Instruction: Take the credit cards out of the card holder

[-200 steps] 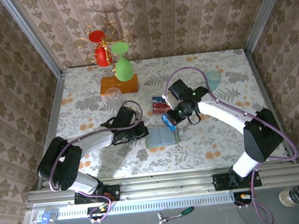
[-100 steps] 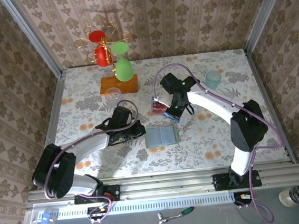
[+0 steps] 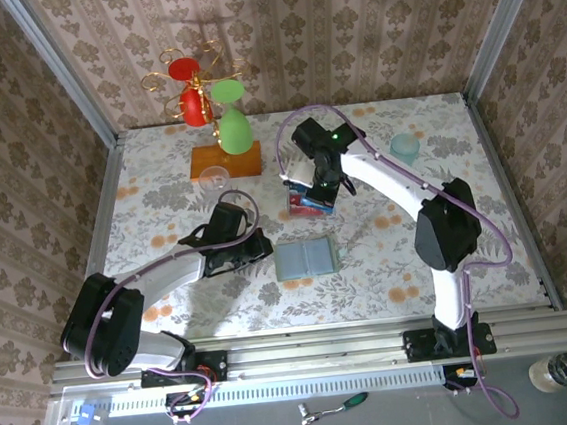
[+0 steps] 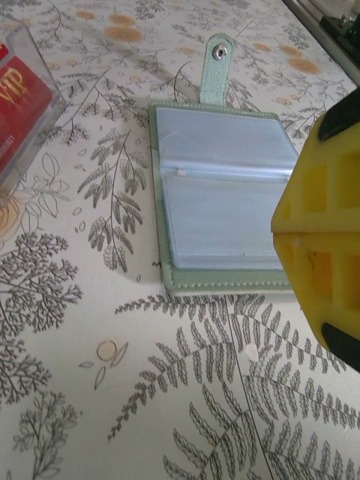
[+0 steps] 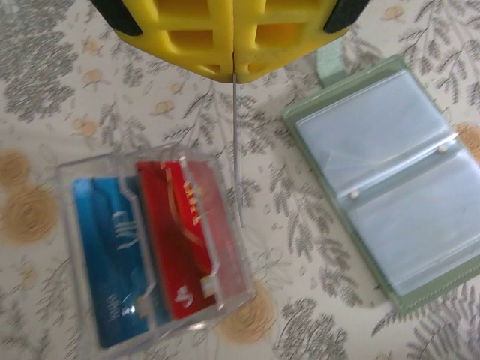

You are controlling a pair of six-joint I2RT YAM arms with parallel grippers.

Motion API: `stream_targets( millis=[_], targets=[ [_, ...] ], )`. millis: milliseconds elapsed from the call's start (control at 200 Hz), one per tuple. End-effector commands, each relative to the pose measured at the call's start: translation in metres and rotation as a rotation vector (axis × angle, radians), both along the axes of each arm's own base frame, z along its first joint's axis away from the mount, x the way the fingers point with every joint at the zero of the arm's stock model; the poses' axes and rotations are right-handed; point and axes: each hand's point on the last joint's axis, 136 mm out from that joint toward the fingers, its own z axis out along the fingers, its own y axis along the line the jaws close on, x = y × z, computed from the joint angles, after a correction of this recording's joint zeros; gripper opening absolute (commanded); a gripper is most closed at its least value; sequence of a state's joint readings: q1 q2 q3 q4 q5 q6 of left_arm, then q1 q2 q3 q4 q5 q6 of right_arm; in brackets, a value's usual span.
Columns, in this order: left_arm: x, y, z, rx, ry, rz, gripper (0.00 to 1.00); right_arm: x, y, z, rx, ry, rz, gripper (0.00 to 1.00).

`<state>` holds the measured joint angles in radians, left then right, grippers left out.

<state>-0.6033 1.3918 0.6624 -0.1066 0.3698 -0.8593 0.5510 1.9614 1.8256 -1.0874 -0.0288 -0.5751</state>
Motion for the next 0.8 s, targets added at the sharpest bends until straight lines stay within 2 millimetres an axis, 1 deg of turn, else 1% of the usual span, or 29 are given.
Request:
stream_targets(
  millis=[0, 285, 435, 490, 630, 795],
  targets=[
    [-0.005, 0.008, -0.001, 0.010, -0.003, -0.007, 0.00, 0.009, -0.008, -0.001, -0.044, 0.019, 0.033, 0.00],
    [-0.009, 0.016, -0.003, 0.017, 0.008, 0.009, 0.00, 0.040, 0.000, -0.001, -0.049, 0.015, 0.088, 0.00],
    [-0.009, 0.017, -0.005, 0.017, 0.012, 0.017, 0.00, 0.045, 0.004, -0.007, -0.053, 0.039, 0.141, 0.00],
    [-0.009, 0.017, -0.005, 0.015, 0.013, 0.015, 0.00, 0.050, 0.003, -0.010, -0.071, 0.033, 0.150, 0.00],
    [-0.009, 0.020, -0.006, 0.022, 0.016, 0.021, 0.00, 0.061, 0.001, -0.008, -0.085, 0.021, 0.158, 0.00],
    [-0.009, 0.023, -0.008, 0.023, 0.024, 0.028, 0.00, 0.067, 0.007, -0.009, -0.064, 0.014, 0.180, 0.00]
  ],
)
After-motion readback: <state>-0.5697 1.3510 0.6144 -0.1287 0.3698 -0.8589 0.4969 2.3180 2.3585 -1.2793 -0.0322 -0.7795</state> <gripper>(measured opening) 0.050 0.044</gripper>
